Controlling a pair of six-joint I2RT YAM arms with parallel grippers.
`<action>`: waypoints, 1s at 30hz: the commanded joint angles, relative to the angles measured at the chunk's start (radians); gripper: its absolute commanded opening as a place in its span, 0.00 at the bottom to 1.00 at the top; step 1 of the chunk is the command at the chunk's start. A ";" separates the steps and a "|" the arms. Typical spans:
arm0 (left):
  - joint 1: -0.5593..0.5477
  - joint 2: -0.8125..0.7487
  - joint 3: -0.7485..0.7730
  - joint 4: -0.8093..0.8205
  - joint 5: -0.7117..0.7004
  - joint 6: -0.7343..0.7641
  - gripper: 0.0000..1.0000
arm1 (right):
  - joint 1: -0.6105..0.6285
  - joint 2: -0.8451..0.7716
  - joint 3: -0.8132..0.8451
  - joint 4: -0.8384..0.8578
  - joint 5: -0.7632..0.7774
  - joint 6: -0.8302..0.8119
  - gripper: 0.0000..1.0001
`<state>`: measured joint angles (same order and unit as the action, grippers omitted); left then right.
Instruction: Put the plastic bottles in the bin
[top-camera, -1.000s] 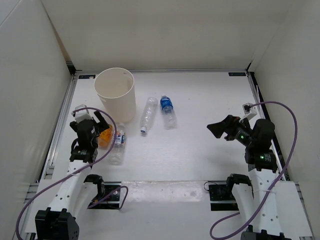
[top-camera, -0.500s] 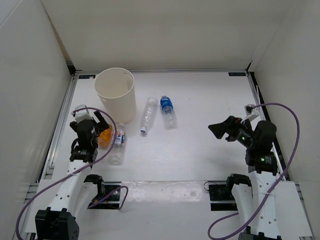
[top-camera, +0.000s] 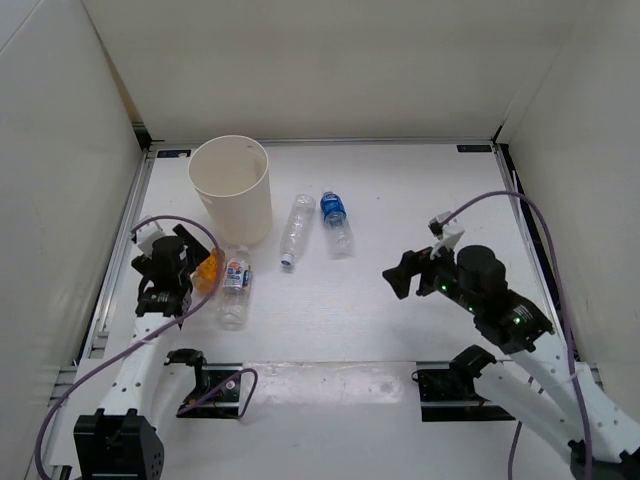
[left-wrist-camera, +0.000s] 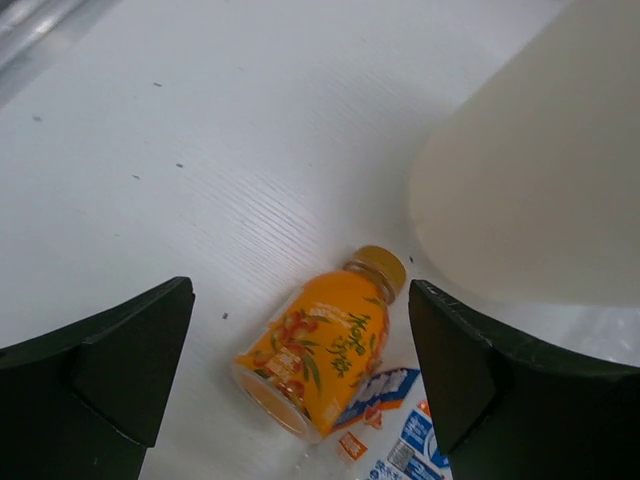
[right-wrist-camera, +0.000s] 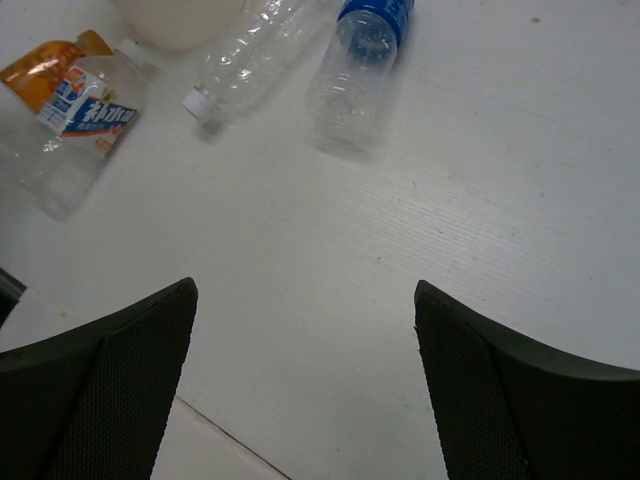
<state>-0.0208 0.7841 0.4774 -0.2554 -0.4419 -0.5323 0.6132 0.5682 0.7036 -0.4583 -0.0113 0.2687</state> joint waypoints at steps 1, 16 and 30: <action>0.012 0.020 0.036 0.044 0.192 0.055 1.00 | 0.196 0.147 0.123 0.033 0.391 -0.034 0.90; 0.076 -0.094 0.017 0.025 0.316 0.071 1.00 | -0.182 0.673 0.485 0.035 -0.208 0.149 0.90; 0.105 -0.057 0.035 0.015 0.331 0.051 1.00 | -0.136 1.444 1.147 -0.246 -0.095 0.030 0.90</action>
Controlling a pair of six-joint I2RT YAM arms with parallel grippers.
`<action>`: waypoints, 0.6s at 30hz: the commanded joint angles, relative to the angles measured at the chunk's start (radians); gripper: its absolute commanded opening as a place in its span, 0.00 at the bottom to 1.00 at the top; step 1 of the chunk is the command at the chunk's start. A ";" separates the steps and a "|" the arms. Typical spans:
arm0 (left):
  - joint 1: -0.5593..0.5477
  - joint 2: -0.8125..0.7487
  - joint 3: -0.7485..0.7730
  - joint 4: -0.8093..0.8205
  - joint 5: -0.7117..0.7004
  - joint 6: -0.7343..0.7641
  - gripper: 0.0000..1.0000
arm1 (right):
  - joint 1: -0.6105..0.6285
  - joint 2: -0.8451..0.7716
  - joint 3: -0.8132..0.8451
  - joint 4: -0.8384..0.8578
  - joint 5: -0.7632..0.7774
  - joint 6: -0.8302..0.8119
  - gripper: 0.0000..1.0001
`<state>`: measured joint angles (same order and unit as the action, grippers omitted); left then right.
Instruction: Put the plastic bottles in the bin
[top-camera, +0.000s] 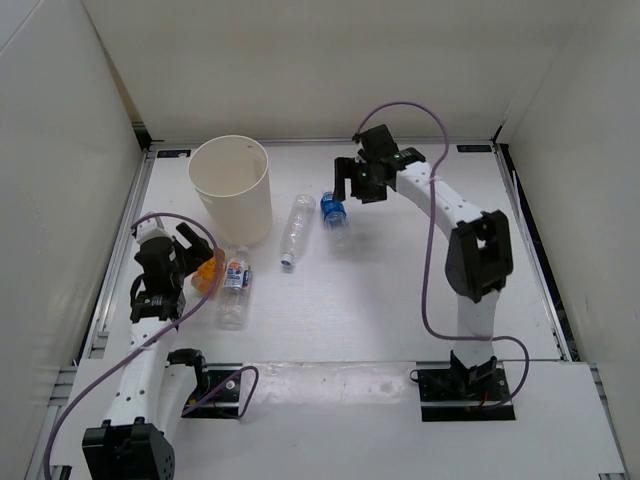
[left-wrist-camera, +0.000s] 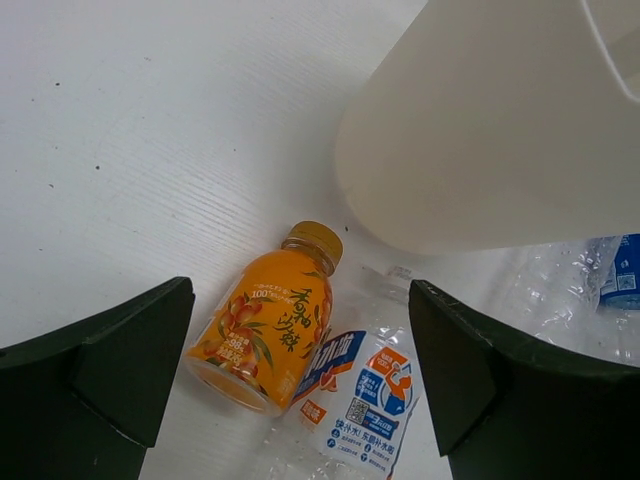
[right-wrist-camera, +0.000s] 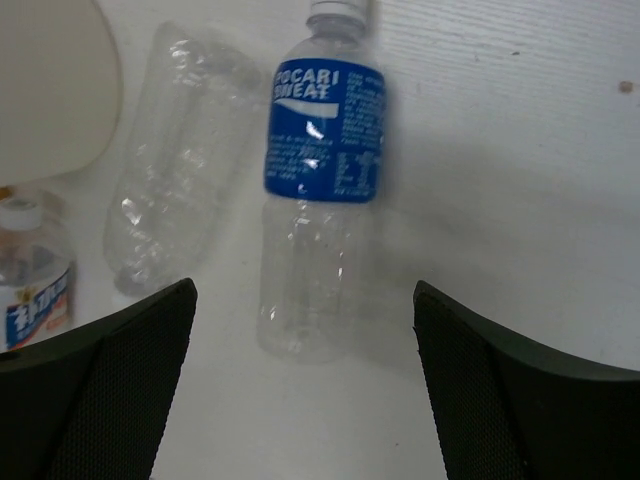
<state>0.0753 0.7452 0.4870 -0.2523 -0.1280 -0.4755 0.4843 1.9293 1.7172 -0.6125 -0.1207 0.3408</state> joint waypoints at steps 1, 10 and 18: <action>0.011 -0.023 0.027 0.012 0.019 -0.011 1.00 | -0.009 0.136 0.166 -0.146 0.024 -0.051 0.90; 0.017 0.000 0.031 0.027 0.027 -0.021 1.00 | -0.012 0.368 0.448 -0.292 0.017 -0.066 0.90; 0.024 -0.001 0.028 0.027 0.050 -0.028 1.00 | 0.005 0.500 0.562 -0.398 0.053 -0.094 0.89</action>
<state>0.0917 0.7521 0.4870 -0.2451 -0.0967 -0.4961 0.4835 2.4115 2.2341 -0.9344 -0.0841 0.2665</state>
